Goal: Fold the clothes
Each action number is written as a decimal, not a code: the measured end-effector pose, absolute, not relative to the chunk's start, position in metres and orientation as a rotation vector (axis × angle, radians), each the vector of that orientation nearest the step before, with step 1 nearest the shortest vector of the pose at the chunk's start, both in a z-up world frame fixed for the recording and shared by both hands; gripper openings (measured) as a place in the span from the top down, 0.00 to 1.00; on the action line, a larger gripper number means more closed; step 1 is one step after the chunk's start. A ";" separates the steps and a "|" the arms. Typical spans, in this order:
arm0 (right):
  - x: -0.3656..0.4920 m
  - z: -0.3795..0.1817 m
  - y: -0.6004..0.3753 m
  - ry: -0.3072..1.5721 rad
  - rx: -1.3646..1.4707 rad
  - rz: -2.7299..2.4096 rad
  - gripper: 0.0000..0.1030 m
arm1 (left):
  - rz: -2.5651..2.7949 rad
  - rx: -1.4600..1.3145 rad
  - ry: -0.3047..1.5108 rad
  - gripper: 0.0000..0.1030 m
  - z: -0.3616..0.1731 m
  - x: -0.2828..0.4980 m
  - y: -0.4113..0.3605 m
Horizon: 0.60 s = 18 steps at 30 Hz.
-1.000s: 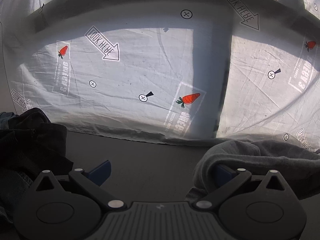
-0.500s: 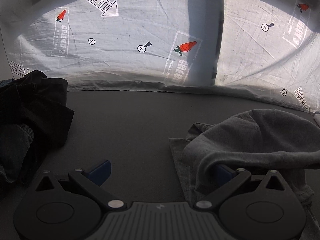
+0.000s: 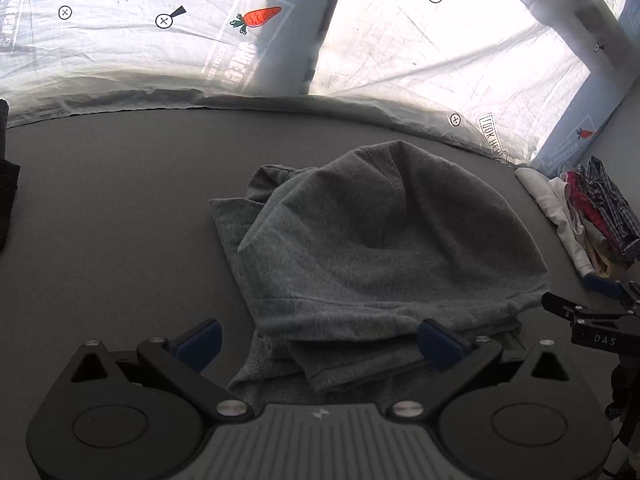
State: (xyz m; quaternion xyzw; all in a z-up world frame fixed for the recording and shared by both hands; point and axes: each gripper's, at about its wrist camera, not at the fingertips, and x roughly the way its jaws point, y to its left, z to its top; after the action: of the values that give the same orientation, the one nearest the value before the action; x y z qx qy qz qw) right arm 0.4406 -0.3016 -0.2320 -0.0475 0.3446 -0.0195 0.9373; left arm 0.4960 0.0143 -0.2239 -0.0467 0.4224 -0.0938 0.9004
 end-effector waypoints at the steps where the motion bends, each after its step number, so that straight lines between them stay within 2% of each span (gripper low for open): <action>1: 0.440 -0.230 -0.301 0.694 -0.079 -0.023 0.01 | -0.213 -0.110 0.875 0.00 -0.224 0.496 0.014; 9: 0.464 -0.249 -0.312 0.759 -0.067 -0.099 0.01 | -0.079 -0.046 0.941 0.00 -0.254 0.506 0.013; 13: 0.479 -0.273 -0.321 0.831 -0.064 -0.132 0.01 | -0.057 -0.113 0.975 0.00 -0.273 0.511 0.020; 18: 0.485 -0.273 -0.325 0.848 -0.021 -0.147 0.01 | -0.067 -0.114 0.981 0.00 -0.279 0.518 0.019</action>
State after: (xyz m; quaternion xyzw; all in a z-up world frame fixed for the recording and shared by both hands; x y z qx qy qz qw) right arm 0.4846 -0.3252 -0.2729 -0.0100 0.4110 -0.0712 0.9088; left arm 0.5177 0.0191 -0.2794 -0.0548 0.4709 -0.0320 0.8799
